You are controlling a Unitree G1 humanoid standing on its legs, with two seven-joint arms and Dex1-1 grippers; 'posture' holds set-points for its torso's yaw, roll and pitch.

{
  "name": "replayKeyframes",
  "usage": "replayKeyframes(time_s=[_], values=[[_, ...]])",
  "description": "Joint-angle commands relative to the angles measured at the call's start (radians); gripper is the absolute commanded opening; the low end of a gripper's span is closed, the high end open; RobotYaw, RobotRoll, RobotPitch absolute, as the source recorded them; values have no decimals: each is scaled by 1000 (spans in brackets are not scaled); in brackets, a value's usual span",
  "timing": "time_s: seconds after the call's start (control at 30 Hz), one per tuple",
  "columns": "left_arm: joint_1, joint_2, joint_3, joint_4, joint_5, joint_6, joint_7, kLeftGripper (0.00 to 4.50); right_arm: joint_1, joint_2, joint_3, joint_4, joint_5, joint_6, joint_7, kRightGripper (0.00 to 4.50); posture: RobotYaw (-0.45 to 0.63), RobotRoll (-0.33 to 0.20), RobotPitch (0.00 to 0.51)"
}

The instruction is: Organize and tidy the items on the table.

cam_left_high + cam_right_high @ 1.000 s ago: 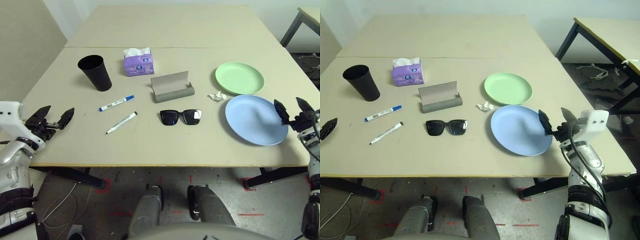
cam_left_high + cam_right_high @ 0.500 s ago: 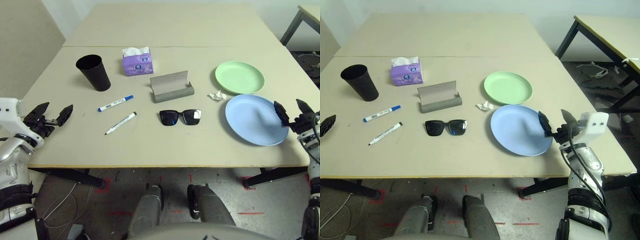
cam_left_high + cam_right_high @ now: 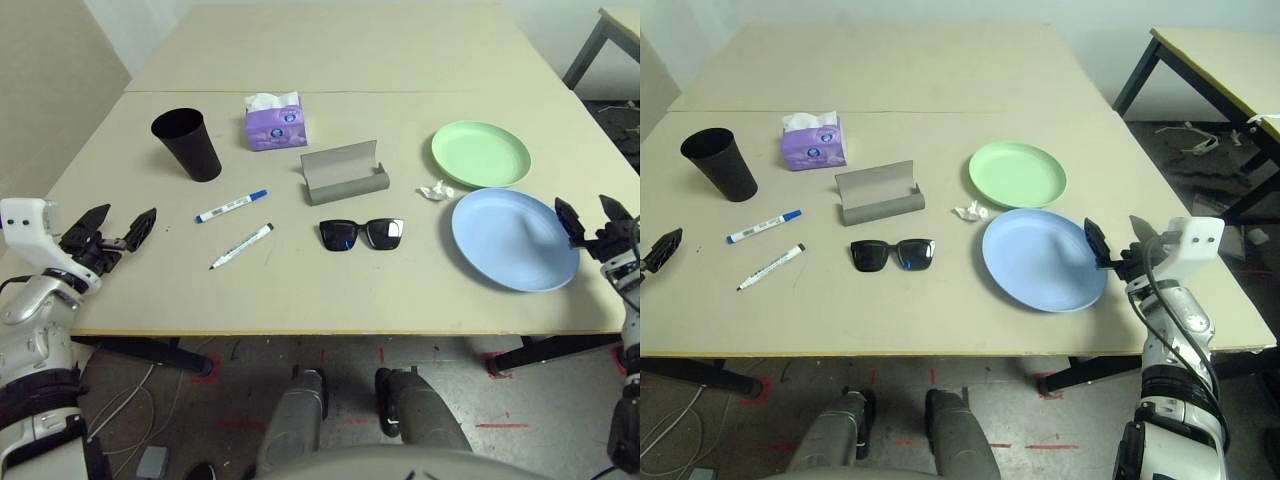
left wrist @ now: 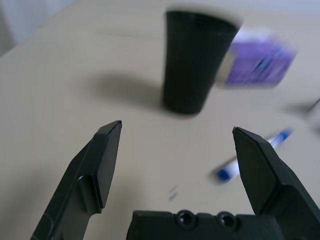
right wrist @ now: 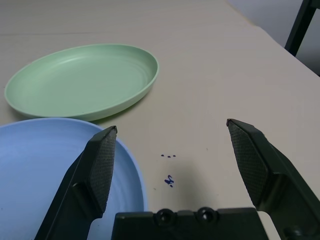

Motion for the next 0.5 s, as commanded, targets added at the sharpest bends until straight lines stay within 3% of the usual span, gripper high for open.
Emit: replayKeyframes(time_s=[0.03, 0.17, 0.3, 0.5], values=[[40, 10, -13, -88, -64, 60, -106, 4500, 8, -8, 0, 23, -12, -18, 2, 4478, -79, 0, 177], [85, 96, -135, -171, -43, 116, -302, 4500, -3, -16, 4, 39, -14, -23, 9, 4478, -73, 0, 167], [134, 172, -295, -222, 38, 78, -486, 4500, -29, -35, 11, 60, -20, -22, 19, 4478, -106, 0, 169], [48, 170, -388, -169, 100, -1, -570, 4500, 20, -96, 25, -67, -3, 120, 73, 4478, -171, 0, 171]])
